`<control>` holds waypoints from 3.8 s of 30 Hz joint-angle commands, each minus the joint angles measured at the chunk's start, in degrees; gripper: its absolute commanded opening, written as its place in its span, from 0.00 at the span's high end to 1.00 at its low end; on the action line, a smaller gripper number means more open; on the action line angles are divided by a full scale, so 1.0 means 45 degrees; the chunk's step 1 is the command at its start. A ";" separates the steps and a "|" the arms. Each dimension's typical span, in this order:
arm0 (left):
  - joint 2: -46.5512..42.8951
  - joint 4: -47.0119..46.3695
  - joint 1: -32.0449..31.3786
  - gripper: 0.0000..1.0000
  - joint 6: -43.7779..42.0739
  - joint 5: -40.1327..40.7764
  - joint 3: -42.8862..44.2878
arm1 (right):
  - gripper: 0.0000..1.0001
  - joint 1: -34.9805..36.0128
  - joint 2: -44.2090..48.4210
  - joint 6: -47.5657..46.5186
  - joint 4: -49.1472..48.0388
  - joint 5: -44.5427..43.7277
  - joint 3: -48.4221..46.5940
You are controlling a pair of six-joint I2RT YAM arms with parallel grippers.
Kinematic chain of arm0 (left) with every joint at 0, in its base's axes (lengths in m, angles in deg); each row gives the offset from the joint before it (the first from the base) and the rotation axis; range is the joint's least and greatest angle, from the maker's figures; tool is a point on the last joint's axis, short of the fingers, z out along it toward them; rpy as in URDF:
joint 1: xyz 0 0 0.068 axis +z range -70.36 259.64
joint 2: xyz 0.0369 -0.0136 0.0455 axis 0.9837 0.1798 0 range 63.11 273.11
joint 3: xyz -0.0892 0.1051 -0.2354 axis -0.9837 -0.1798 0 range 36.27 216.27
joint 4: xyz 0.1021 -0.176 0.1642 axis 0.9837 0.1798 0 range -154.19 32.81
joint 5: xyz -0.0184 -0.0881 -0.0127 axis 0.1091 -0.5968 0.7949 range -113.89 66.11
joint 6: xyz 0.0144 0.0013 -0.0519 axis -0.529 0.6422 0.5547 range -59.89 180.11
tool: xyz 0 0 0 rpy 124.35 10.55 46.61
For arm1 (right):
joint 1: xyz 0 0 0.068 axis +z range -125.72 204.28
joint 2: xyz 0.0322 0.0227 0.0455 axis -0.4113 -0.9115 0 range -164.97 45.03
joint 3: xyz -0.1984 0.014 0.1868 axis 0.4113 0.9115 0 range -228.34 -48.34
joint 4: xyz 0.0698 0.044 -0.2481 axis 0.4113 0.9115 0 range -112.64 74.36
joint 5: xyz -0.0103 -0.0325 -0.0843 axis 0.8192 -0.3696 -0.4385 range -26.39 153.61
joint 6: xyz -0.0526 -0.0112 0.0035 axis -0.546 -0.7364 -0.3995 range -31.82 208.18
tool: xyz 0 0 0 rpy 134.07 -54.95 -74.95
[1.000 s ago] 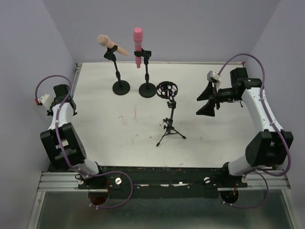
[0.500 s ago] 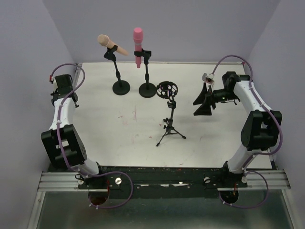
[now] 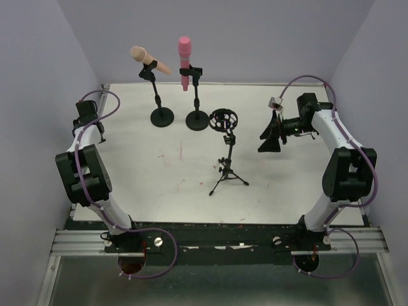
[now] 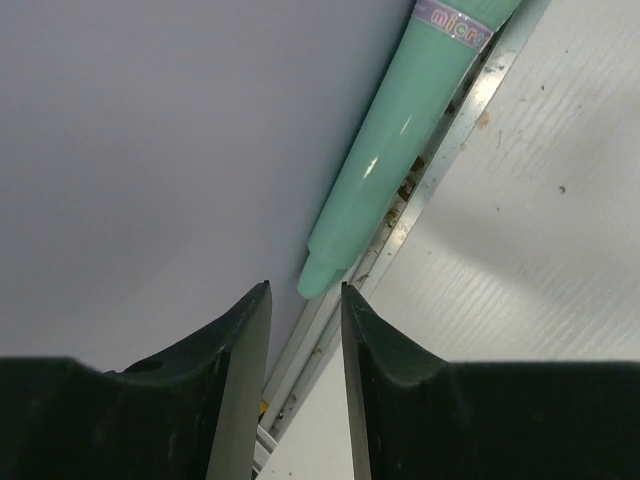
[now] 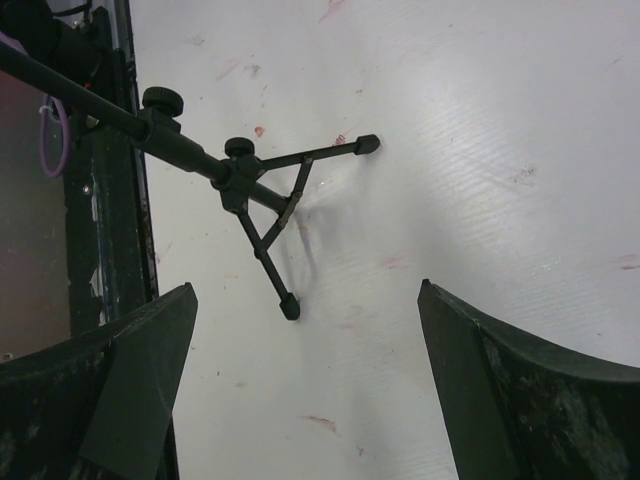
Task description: Attach the microphones to the stand
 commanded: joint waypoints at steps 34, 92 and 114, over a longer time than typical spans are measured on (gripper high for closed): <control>0.4149 0.0626 0.0046 0.29 -0.4305 -0.0784 0.2184 | 0.00 0.0031 -0.0505 0.0675 -0.0543 -0.0072 0.1073; 0.2158 0.0996 0.0788 0.84 -0.2530 -0.1213 0.0075 | 0.00 0.0031 -0.1872 0.0129 0.0824 0.0767 -0.1954; -0.0343 0.4471 -0.0833 0.86 0.1023 -0.2735 0.0113 | 0.00 0.0032 -0.1736 -0.2077 0.1703 0.1822 -0.1778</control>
